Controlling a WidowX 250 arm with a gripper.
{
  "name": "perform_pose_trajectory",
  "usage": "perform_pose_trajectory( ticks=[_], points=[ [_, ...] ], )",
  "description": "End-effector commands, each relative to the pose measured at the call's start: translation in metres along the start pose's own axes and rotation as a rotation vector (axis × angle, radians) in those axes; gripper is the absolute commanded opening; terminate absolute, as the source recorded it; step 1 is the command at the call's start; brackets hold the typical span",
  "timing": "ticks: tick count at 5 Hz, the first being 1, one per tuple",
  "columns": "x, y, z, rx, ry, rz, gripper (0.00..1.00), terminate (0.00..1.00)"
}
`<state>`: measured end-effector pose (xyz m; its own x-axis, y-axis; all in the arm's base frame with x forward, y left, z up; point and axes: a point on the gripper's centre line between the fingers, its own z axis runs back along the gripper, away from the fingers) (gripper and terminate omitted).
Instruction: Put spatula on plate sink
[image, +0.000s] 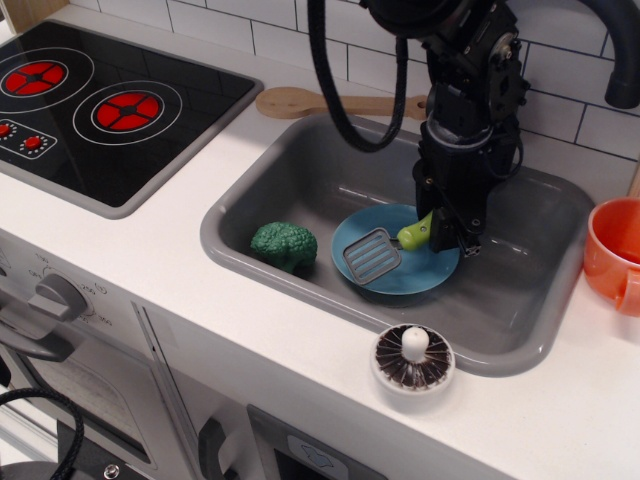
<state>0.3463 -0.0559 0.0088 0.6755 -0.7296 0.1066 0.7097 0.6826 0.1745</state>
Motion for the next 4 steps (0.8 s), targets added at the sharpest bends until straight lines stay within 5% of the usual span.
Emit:
perform_pose_trajectory(
  ticks=[1,3,4],
  points=[
    [-0.006,0.02,0.005,0.008,0.014,0.015,1.0,0.0],
    [0.002,0.015,0.039,-0.042,-0.04,0.035,1.0,0.0],
    [0.007,0.013,0.056,-0.041,-0.063,0.028,1.0,1.0]
  ],
)
